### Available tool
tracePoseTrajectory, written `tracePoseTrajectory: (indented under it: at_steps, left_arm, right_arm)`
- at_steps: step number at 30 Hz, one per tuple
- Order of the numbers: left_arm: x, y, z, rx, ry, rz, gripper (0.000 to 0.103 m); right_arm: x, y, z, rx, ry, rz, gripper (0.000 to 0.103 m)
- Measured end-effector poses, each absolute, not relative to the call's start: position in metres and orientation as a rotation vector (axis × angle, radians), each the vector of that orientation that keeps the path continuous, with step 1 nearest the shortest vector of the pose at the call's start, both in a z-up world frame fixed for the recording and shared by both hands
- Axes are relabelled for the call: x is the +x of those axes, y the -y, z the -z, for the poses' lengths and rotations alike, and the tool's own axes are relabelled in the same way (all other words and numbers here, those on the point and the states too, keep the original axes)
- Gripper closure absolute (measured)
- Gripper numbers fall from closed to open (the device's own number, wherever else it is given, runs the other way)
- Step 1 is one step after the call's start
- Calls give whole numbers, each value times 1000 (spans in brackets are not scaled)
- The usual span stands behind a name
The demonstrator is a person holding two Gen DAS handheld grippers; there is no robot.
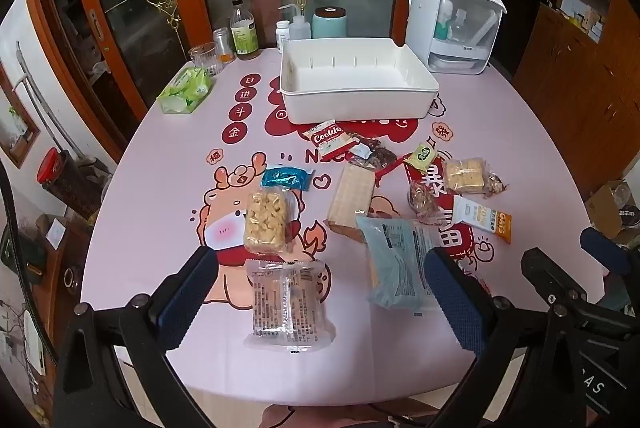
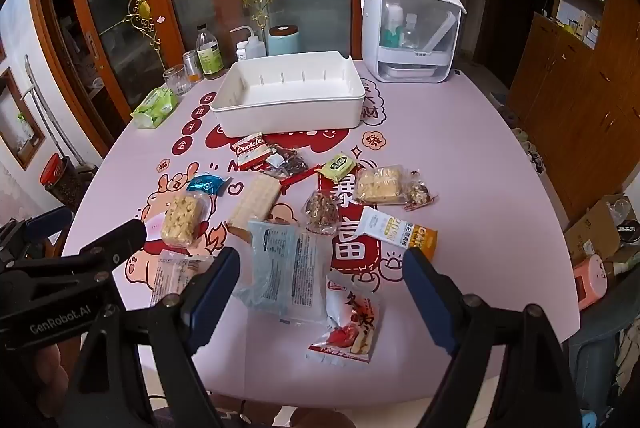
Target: Organize snacks
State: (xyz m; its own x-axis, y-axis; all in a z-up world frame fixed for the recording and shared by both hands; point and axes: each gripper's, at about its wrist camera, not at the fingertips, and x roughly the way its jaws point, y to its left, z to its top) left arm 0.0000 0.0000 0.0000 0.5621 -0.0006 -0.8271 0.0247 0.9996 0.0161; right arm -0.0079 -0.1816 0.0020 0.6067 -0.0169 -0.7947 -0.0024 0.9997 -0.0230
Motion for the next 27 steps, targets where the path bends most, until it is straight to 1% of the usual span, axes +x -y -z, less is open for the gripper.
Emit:
tracePoseTrajectory:
  at_steps: [14,27]
  left_arm:
    - [1,-4,0,12,-1008,40,1]
    - [-2,1,3,13,-995,34,1]
  right_arm:
    - [-10,181,-4,-19,-912,7,19]
    - [-11,182,-3,-21,-903,6,19]
